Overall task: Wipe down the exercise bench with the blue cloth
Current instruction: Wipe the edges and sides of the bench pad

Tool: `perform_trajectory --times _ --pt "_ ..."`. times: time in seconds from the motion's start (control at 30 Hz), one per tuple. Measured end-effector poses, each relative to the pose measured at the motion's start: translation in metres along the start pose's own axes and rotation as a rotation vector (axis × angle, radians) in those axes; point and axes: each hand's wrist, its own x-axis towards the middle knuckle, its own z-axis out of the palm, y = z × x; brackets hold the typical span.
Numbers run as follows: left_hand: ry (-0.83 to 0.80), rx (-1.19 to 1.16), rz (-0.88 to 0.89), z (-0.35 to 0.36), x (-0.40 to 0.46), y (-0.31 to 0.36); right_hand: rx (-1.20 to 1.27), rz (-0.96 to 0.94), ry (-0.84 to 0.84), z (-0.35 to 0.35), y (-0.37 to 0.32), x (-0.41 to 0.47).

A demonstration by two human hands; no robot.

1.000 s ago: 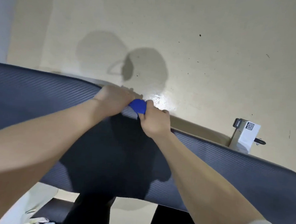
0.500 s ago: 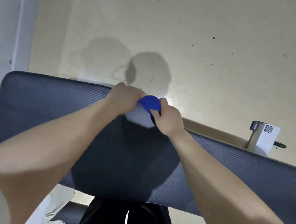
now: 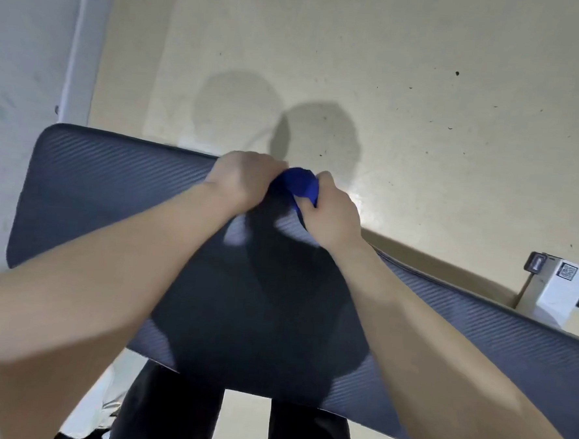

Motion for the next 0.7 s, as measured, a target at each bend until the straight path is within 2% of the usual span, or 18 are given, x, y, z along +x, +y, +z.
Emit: perform_trajectory --times 0.07,0.2,0.33,0.47,0.57,0.7 --pt "-0.009 -0.041 -0.048 -0.002 -0.003 -0.025 0.067 -0.050 -0.011 0.006 -0.011 0.008" --pt "0.044 -0.009 0.001 0.004 0.001 -0.029 0.051 -0.038 -0.022 0.002 -0.004 0.011" --pt "0.043 0.031 0.073 0.010 -0.005 -0.035 0.027 0.049 0.129 0.012 -0.029 0.015" --pt "0.029 0.021 -0.099 0.013 -0.024 -0.128 -0.170 -0.103 0.084 0.058 -0.109 0.051" --pt "0.060 -0.034 -0.159 0.022 -0.046 -0.193 -0.241 -0.205 0.033 0.091 -0.156 0.070" --pt "0.072 -0.170 -0.031 0.023 -0.042 -0.181 -0.246 -0.156 0.036 0.078 -0.141 0.066"
